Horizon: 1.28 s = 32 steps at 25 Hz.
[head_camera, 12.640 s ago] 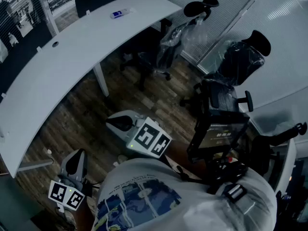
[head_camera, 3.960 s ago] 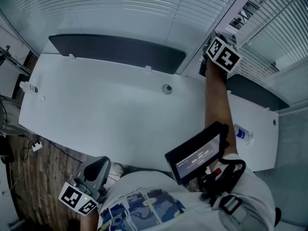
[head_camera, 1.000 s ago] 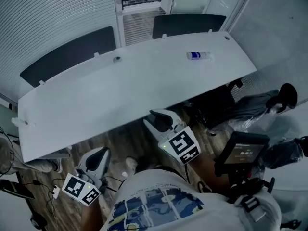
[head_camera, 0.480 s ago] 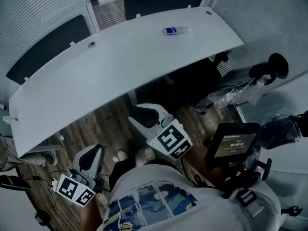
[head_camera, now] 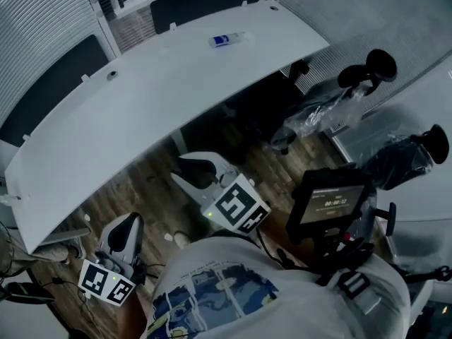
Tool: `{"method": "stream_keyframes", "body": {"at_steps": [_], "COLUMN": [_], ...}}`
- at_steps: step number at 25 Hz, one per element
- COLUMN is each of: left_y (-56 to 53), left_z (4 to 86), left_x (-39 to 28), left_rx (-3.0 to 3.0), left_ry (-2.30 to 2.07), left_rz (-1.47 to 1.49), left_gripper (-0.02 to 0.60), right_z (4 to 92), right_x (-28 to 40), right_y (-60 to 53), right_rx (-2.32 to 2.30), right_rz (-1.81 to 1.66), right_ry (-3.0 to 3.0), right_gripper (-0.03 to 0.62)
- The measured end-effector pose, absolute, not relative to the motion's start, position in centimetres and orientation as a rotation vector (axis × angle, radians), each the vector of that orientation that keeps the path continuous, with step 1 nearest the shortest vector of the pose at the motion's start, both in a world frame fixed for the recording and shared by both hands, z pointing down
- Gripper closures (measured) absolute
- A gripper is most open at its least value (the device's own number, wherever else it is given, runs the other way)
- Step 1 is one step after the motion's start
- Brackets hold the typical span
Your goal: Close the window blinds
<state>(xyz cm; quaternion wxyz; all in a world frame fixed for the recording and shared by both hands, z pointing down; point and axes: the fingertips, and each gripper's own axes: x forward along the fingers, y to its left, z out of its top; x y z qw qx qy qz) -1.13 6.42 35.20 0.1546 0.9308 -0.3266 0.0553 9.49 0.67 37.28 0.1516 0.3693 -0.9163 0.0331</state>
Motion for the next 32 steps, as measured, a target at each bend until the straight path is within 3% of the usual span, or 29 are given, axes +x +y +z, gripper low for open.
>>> {"method": "stream_keyframes", "body": {"at_steps": [11,32], "left_y": [7.8,7.8], "left_z": [35.8,36.2], "left_x": [-4.3,-4.2], "left_rx": [2.663,2.656], "left_ry": [-0.908,-0.89], "left_rz": [0.137,0.145], "left_gripper": [0.568,0.568], "right_z": [37.0,37.6], "right_x": [6.6,6.6], "right_y": [2.4,2.7], "right_rx": [1.077,1.066], "right_rz": [0.049,0.046], "right_ry": [-2.605,-2.552], "right_gripper": [0.511,0.533]}}
